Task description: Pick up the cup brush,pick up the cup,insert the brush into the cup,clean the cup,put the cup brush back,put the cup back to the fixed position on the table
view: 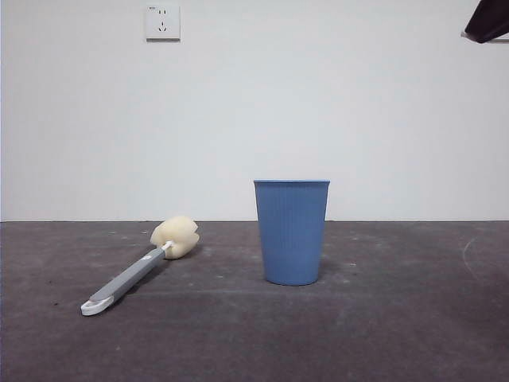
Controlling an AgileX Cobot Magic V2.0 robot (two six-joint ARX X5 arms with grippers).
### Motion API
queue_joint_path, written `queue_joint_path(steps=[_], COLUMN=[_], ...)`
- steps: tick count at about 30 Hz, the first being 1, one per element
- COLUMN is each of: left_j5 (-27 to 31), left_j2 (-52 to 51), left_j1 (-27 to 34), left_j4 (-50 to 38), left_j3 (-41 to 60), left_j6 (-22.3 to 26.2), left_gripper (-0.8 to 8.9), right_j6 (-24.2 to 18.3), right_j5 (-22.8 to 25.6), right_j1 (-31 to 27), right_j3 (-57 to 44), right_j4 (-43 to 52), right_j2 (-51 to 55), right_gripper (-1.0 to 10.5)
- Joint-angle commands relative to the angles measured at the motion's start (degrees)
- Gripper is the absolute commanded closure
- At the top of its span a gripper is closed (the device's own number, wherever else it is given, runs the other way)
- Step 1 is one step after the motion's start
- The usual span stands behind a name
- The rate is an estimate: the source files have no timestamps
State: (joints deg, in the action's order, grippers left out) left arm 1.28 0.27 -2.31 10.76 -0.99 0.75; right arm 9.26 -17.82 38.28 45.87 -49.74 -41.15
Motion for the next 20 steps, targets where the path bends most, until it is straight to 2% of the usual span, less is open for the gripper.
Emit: queue_joint_path(steps=[1,18,20], left_j5=[0.17,0.17,0.17], left_j2=[-0.13,-0.09,-0.09], left_j1=[0.17,0.15,0.15], left_j4=[-0.42,-0.42,-0.42], left_j3=[0.79,0.79,0.79], left_j6=[-0.76,-0.76,-0.76], left_gripper=[8.17,8.17,8.17], right_j6=[0.35,0.33,-4.48], right_j5=[0.15,0.17,1.81], right_j1=[0.11,0.11,-0.11], right_j3=[0.17,0.17,0.17], right_j4=[0.15,0.13,0.72], right_j2=[0.07,0.39,1.27], right_gripper=[9.4,9.4,9.4])
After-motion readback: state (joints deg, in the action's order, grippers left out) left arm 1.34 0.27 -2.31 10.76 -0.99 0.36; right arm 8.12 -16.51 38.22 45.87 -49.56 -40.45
